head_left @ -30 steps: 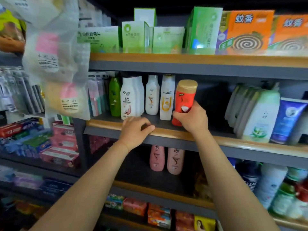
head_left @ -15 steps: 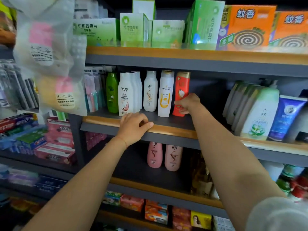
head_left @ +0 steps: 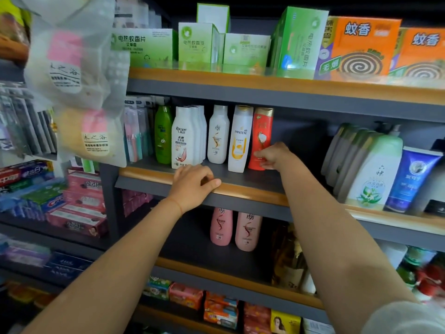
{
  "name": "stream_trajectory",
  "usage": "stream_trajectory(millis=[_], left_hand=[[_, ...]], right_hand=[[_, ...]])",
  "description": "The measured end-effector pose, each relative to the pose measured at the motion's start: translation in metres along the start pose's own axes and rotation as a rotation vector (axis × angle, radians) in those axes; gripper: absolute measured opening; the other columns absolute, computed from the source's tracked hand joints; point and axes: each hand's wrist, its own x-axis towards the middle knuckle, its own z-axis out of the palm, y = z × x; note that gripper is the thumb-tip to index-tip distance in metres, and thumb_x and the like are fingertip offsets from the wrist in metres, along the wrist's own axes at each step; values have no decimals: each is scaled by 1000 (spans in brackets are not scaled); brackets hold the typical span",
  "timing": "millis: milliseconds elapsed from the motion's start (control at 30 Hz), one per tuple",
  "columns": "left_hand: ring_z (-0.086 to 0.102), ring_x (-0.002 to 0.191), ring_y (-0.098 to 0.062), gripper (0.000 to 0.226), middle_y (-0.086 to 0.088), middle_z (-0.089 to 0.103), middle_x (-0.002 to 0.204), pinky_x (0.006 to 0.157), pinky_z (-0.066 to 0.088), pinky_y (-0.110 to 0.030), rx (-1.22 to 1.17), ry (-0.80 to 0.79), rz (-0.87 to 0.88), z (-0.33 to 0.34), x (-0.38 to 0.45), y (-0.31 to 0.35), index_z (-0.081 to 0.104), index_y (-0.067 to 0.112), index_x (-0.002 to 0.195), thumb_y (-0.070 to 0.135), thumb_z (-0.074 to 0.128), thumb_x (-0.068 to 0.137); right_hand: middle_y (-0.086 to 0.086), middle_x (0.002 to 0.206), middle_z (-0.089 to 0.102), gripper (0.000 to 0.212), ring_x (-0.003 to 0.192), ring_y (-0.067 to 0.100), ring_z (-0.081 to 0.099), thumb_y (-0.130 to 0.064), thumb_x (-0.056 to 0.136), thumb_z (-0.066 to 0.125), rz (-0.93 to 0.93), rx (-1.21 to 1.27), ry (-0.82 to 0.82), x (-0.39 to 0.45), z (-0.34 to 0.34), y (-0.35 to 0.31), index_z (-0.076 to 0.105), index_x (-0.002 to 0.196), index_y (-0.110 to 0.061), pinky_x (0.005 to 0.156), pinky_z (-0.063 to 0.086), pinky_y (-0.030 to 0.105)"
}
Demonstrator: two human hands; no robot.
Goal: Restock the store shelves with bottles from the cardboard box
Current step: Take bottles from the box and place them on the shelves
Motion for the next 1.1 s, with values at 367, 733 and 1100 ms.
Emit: stream_trajectory(millis=[367,733,1100], left_hand=[[58,100,-20,17,0,67,103,86,47,-35,-97,381,104,-24,-79,-27,67,14,106,18,57,93],[65,98,-27,26,-4,69,103,76,47,-35,-109,-119,-1225,13,-444,-244,70,15,102,33,53,99],[60,122,-27,47,2,61,117,94,52,-33,-767,522,-1841,56,-604,-321,44,21,130,7,66,92]], right_hand=[[11,64,58,21,46,20,50,-5,97,49,-519,439,-203,-184,113,54,60,79,-7,43,38,27],[3,71,64,23,60,16,59,-21,100,51,181,-263,-961,-285,394,296,66,88,-10,53,48,26],[8,79,60,12,76,24,63,-18,95,50,471,-637,-1241,-389,557,475,60,96,-12,68,51,37]])
